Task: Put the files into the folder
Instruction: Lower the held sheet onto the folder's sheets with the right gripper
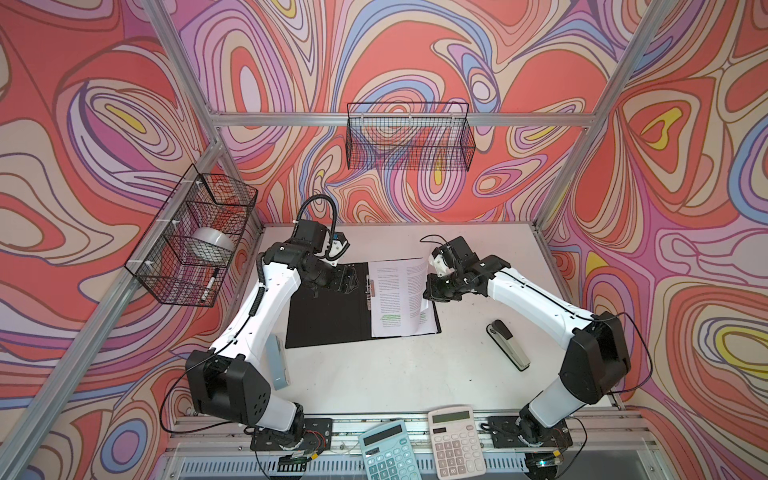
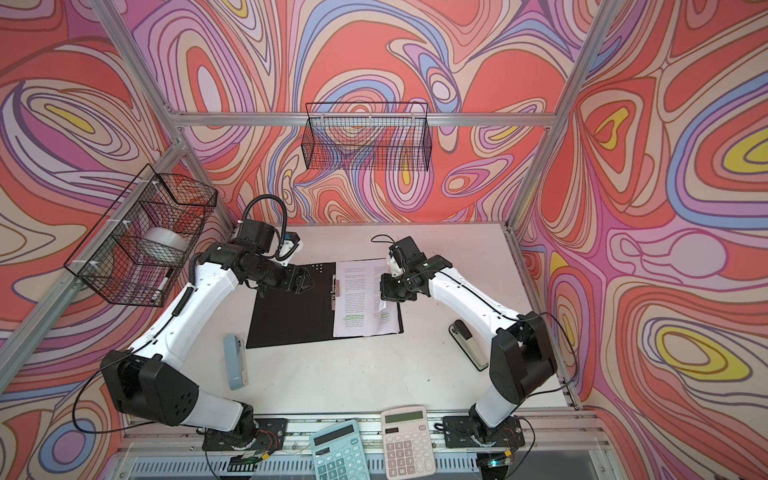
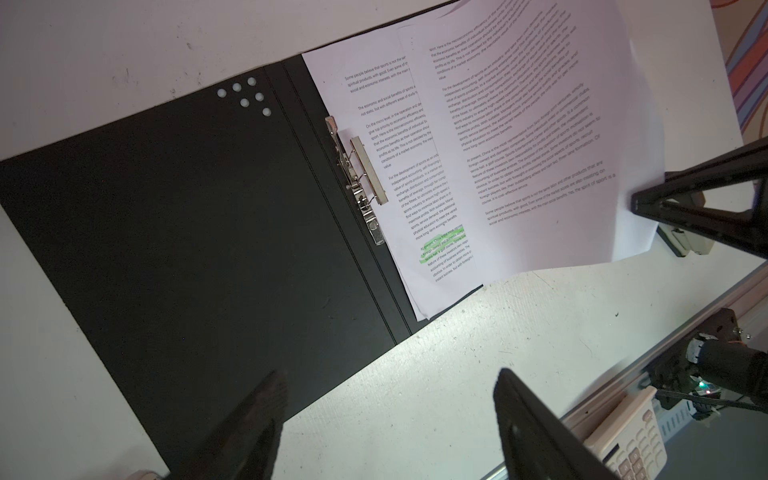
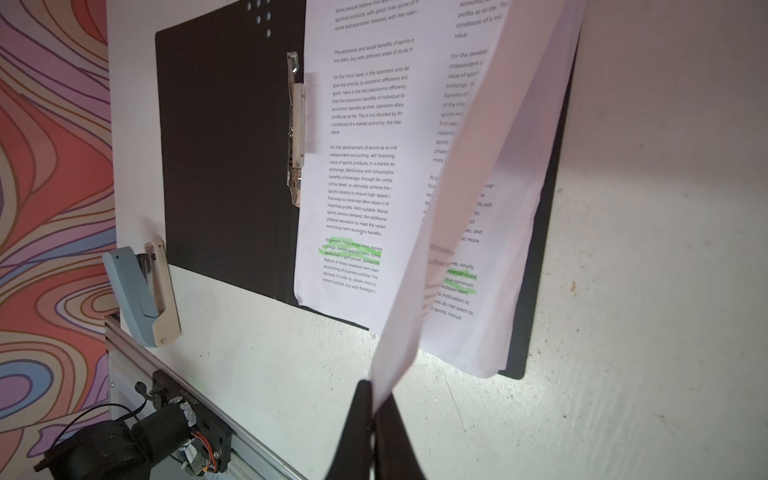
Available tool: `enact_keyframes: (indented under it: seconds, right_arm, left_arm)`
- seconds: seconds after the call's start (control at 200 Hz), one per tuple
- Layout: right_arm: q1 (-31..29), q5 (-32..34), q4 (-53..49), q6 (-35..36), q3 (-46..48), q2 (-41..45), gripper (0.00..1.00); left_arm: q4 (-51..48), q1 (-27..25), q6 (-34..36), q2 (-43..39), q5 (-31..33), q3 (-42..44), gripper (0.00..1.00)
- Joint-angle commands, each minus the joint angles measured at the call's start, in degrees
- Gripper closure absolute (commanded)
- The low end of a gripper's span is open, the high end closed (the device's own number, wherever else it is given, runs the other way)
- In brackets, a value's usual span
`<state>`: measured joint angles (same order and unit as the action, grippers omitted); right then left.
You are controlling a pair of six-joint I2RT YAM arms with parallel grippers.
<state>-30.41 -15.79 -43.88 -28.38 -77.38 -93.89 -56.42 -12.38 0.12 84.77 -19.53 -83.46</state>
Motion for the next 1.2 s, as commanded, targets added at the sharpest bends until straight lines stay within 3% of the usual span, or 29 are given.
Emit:
enact_keyframes:
  seconds: [0.0, 0.235, 0.746, 1.192]
  right_arm:
    - [0.0, 3.3, -1.5, 0.7, 1.0, -1.9, 0.96]
    - [0.0, 4.2, -1.6, 1.4, 1.2, -5.4, 0.96]
    - [0.0, -4.5, -1.5, 9.8, -2.5, -10.2, 0.95]
    - [0.0, -12.1, -8.1, 15.1, -5.5, -5.7, 0.95]
  left_arm:
    - [-0.2, 0.2, -0.4, -0.9, -0.8, 0.6, 0.21]
    - [-0.1, 0.2, -0.3, -1.0, -0.6, 0.7, 0.21]
    - [-0.1, 0.2, -0.4, -0.7, -0.5, 0.6, 0.21]
    - [-0.3, 0.2, -0.5, 0.0, -0.4, 0.2, 0.21]
